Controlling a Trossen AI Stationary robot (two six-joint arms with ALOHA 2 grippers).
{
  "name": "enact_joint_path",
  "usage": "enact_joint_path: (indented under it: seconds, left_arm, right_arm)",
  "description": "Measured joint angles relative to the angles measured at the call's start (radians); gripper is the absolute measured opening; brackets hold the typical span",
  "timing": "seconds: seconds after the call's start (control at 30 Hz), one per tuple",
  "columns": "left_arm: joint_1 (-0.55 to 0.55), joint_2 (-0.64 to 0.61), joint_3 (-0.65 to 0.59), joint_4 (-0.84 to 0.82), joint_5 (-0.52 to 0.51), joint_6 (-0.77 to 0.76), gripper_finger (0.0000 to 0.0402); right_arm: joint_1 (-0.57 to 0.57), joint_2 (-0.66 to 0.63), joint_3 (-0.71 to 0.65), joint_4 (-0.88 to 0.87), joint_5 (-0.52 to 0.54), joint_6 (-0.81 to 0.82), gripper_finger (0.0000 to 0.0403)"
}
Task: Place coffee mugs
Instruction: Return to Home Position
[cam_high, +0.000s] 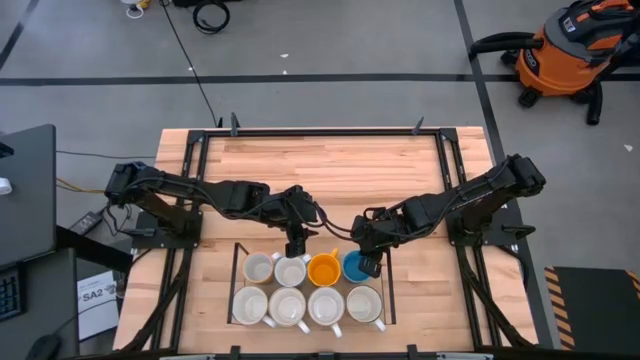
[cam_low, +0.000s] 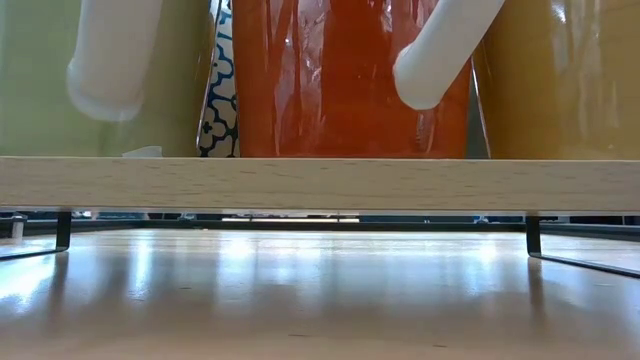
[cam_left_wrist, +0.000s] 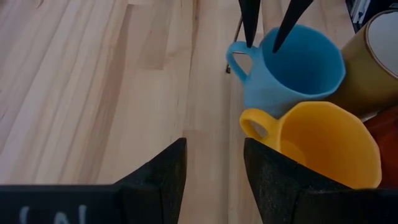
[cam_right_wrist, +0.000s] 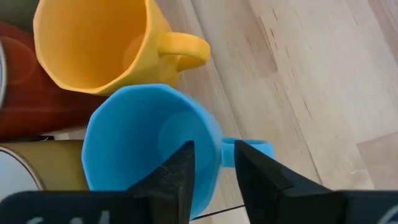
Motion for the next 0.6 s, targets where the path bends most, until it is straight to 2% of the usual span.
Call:
enact_joint_path:
  seconds: [0.33,0.6]
  left_arm:
    - [0.000,0.000,0.000,0.011,0.000,0.000,0.0167]
    - [0.000,0.000,0.000,0.073,-0.001,0.005,0.0167]
  right_arm:
    - [-0.005,0.000,0.000,0.029,0.001,-0.030,0.0126]
    - [-0.047,0.000,0.002,0.261,0.000,-0.197,0.0126]
